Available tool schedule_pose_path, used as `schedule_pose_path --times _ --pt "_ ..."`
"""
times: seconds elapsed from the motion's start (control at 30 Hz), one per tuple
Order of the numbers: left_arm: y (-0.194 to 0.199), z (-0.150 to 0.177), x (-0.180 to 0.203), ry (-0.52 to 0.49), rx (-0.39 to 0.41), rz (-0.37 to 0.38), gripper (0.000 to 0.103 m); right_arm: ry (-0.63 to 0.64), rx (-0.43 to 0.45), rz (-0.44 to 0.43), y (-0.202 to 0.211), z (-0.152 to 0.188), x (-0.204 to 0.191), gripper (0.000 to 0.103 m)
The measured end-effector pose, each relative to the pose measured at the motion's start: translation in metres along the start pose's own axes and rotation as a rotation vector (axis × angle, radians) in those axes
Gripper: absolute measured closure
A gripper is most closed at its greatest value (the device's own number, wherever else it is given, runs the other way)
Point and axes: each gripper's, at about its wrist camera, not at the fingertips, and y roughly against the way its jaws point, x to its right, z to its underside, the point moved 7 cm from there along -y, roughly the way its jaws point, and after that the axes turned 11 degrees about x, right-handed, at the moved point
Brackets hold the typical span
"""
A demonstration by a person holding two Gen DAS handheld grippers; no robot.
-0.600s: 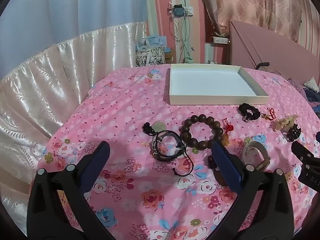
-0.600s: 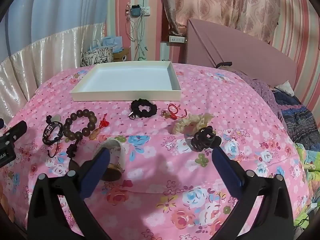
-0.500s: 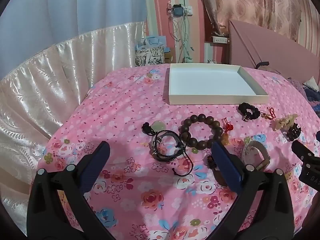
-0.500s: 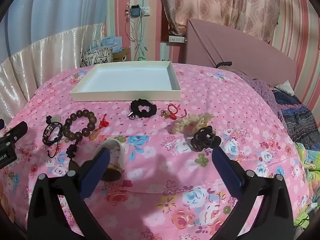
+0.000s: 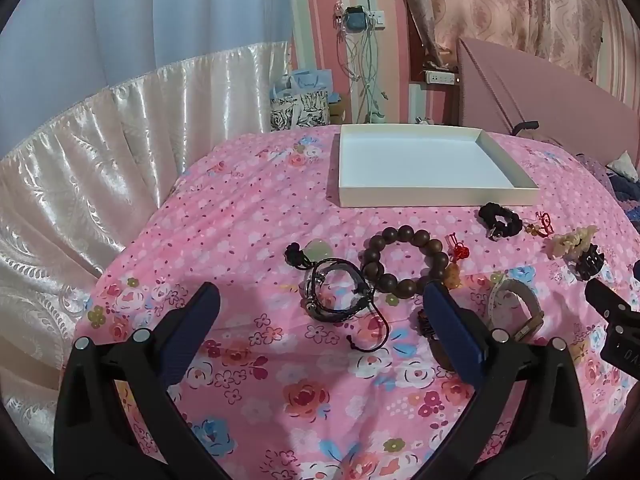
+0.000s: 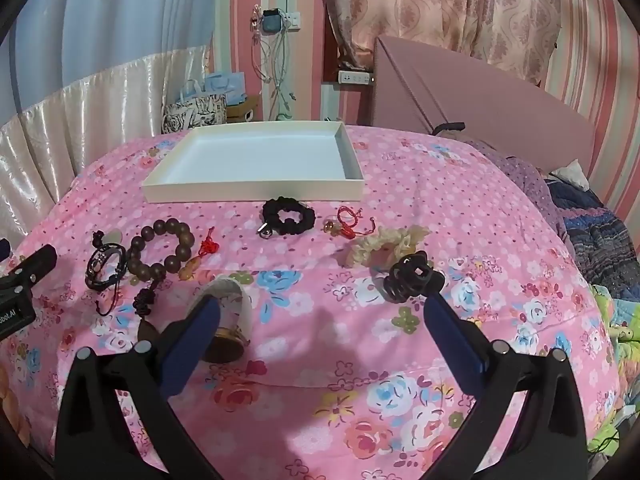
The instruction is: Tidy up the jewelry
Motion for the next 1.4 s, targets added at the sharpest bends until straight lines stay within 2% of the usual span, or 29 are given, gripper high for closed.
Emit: schedule_pose_path --times 0.43,0.97,1.4 --pt "0.0027 -0.0007 0.0008 -0.001 -0.005 0.001 0.003 -0.001 0.002 0.002 -0.0005 -0.0005 0.0000 0.002" --pt "-0.0009 0.0004 0.0012 0.008 -0.013 0.056 0.003 -0.007 0.001 0.010 -0.0039 -0.0026 0.0042 0.002" --pt "-0.0011 0.0012 0.0014 0.004 -0.015 0.058 0.003 -0.010 0.000 0.012 -0.0034 -0.0016 0.0056 0.002"
